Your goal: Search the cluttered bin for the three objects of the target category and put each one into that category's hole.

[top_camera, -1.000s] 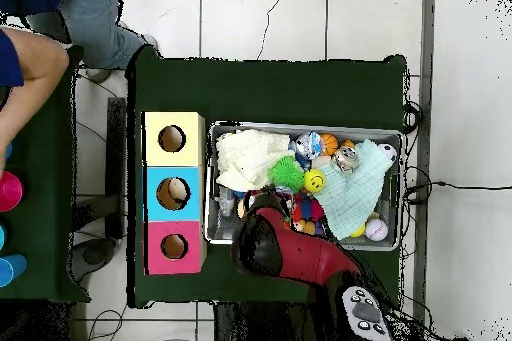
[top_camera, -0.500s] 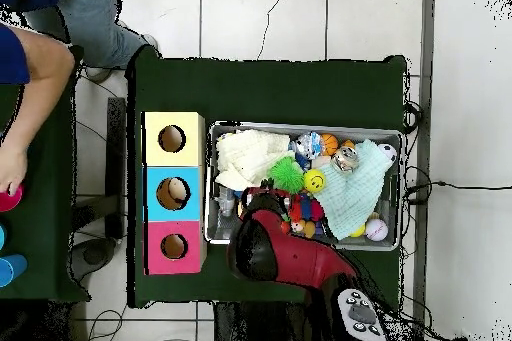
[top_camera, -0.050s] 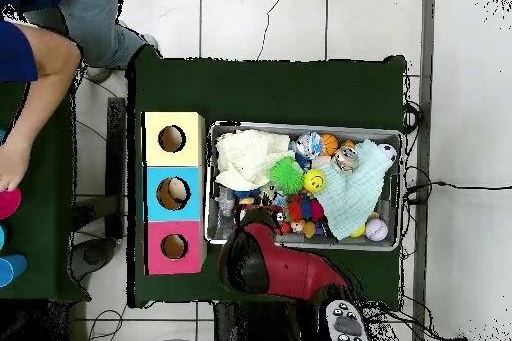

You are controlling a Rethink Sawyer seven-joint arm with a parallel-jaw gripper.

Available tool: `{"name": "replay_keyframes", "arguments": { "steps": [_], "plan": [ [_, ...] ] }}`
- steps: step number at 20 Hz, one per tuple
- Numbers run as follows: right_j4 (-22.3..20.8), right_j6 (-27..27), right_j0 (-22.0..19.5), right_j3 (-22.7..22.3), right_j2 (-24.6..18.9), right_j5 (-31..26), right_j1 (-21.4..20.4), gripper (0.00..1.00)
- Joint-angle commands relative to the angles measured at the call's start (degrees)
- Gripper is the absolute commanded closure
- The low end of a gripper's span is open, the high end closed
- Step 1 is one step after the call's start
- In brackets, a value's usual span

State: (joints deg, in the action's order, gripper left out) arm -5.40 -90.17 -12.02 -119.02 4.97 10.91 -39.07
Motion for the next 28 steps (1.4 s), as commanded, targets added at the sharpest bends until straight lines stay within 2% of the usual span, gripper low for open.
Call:
{"name": "replay_keyframes", "arguments": {
  "steps": [1,2,10,13,19,28],
  "plan": [
    [3.54,-9.20,2.84,0.23,1.25,-9.74,0.50,0.00],
    [5.06,-10.14,3.75,1.01,1.69,-11.01,0.61,0.00],
    [6.43,-11.74,5.87,3.17,3.12,-9.57,0.28,0.00],
    [6.87,-10.22,8.14,4.92,5.97,-11.23,0.36,0.00],
    [3.97,-5.46,10.02,8.40,9.43,-12.51,2.06,0.00],
    [0.65,-2.30,6.67,12.80,6.89,-13.23,4.89,0.00]
  ]
}}
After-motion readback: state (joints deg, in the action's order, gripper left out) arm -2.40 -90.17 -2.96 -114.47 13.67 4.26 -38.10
